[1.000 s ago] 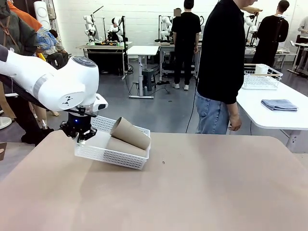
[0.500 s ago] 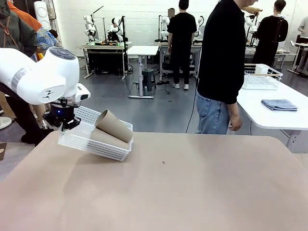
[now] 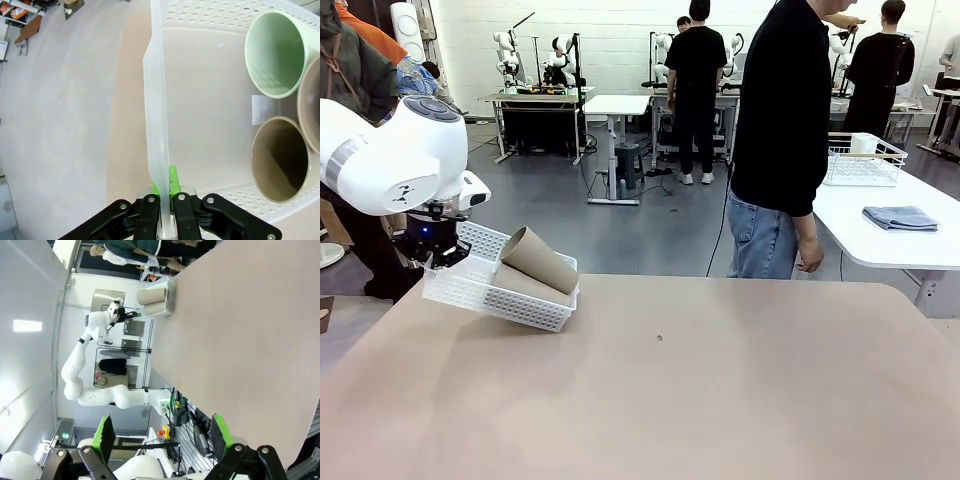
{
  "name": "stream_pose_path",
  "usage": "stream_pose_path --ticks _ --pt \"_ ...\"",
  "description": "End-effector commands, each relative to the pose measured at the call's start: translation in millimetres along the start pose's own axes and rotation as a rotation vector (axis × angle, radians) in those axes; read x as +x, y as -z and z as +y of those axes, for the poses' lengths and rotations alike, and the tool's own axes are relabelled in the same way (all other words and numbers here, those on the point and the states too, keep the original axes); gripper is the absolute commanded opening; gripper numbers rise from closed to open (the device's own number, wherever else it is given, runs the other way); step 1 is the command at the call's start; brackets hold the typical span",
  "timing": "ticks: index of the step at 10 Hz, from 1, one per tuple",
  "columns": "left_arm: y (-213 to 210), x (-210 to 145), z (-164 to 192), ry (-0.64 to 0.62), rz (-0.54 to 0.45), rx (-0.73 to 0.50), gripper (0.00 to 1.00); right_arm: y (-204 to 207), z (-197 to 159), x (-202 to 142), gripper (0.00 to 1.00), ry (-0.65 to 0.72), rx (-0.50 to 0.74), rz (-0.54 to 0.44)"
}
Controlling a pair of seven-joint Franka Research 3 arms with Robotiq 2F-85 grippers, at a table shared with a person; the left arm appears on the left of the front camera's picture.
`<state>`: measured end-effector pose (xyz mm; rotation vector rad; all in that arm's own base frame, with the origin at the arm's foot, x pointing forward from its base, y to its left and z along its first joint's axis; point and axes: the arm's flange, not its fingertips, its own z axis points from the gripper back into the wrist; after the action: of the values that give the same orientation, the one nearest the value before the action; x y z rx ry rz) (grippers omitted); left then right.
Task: Clean and organize the cups into the basket.
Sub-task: Move the Organizing basket back to the left side of the table.
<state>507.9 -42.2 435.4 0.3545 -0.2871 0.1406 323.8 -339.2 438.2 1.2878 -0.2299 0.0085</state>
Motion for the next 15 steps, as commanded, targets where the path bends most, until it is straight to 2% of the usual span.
stream_pose_path --ticks 1,2,4,9,12,15 --pt "3.3 3.4 14.6 -0.037 -0.033 0.033 0.05 0.5 -0.5 7.5 1.0 0.011 -0.029 -0.048" --pt "5.3 3.9 19.8 -0.025 -0.039 0.045 0.05 0.0 0.0 0.0 1.0 0.0 0.0 0.0" --pt "14.2 9.0 36.3 0.036 -0.018 0.027 0.05 0.0 0.0 0.0 1.0 0.0 0.0 0.0" --pt "63.1 49.2 82.4 0.215 0.155 -0.144 0.05 0.0 0.0 0.0 1.0 0.0 0.0 0.0" --pt "85.1 55.2 98.6 0.178 0.209 -0.156 0.05 0.0 0.0 0.0 1.0 0.0 0.0 0.0" --pt "95.8 54.2 96.0 0.19 0.24 -0.186 0.05 0.0 0.0 0.0 1.0 0.0 0.0 0.0"
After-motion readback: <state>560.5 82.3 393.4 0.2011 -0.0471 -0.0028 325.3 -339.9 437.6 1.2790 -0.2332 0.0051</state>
